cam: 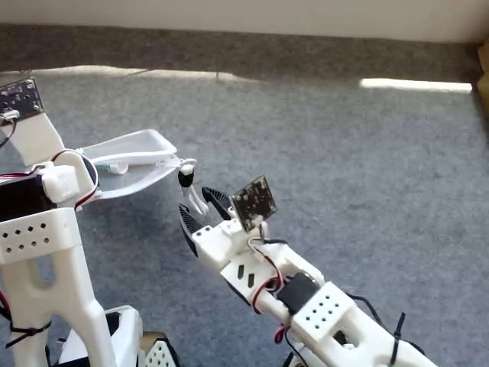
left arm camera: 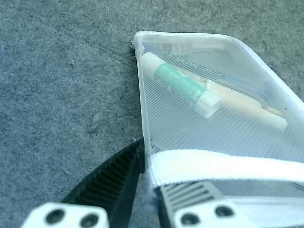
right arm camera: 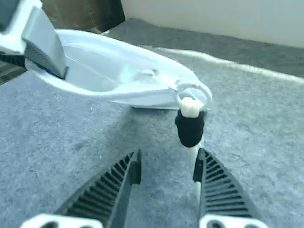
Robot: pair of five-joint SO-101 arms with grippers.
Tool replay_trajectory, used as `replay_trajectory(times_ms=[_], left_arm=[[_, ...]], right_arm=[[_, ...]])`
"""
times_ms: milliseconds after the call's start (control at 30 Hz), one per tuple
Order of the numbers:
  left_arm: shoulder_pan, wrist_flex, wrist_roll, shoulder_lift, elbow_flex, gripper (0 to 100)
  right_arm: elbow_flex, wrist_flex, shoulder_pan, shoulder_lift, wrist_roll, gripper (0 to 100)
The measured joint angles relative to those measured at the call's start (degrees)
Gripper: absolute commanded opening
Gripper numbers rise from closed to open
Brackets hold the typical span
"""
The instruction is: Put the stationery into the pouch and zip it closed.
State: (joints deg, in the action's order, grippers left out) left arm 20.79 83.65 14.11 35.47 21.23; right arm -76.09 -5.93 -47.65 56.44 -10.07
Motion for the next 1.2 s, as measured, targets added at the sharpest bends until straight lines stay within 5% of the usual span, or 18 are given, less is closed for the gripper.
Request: replay_trajectory(times_ms=[400, 733, 1200], left_arm=[[0.0, 0.0, 0.0, 0.0, 0.0, 1], [0.0, 0.0, 0.0, -0.1, 0.0, 1], [0.0, 0.0, -1.4, -0.1, 0.0, 1]], right_arm=[[15.0, 0.0, 0.0, -17.6, -3.9, 17.3], [15.6, 11.4, 3.7, -24.8, -3.9, 17.3], [14.8, 12.4, 4.3, -25.7, -3.9, 14.6]])
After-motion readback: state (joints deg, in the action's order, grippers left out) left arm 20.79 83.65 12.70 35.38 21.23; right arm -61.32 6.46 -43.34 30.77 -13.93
